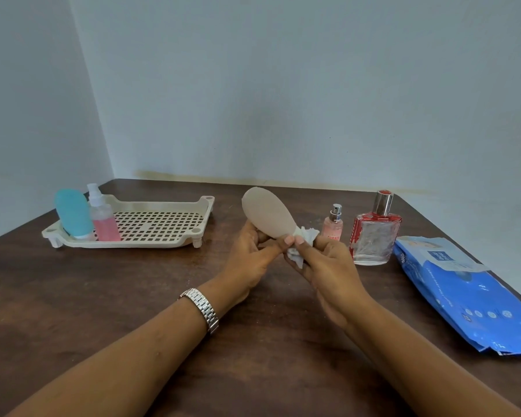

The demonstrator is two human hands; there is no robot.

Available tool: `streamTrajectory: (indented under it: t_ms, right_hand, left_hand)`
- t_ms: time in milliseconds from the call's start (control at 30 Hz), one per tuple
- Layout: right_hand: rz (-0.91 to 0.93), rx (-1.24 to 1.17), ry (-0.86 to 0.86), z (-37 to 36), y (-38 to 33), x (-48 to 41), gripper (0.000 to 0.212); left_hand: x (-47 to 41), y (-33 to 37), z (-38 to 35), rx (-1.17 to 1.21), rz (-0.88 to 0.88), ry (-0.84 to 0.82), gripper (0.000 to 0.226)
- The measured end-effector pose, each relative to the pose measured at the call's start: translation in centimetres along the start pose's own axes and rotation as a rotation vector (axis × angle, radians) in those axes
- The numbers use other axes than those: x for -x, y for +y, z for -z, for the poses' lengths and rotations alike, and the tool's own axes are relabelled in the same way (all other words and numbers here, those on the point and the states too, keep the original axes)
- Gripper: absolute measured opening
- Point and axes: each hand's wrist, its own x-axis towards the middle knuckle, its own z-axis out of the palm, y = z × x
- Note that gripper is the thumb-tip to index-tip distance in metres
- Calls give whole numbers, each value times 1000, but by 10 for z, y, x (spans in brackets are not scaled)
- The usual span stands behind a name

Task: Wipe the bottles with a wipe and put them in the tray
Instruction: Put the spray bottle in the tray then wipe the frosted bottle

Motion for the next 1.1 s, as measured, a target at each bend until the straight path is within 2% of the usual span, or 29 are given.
streamTrajectory:
  t_ms: [300,433,533,667,733,900,1100]
  right_hand:
    - [190,363,133,3,-9,3,16]
    - [442,684,219,6,-12,5,18]
    - [630,775,185,7,-13,5,18]
    - [859,1002,73,13,-11,2,26]
    - [917,1086,9,15,-11,1,26]
    - [978,1158,29,20,-17,0,24]
    - [988,1076,264,30,-31,-3,20]
  left_hand:
    - [-6,-2,6,-96,-31,41,53]
    - [-5,-3,11,-130,-31,15,55]
    - [-2,-2,7,-211,-45,-58,54]
    - [0,-3,8,-304,-50,-90,38]
    - [0,-4,8,-362,-69,-103,29]
    - [6,0,-1,-411,-113,-176,31]
    - [16,-1,-14,-445,-131,-270,40]
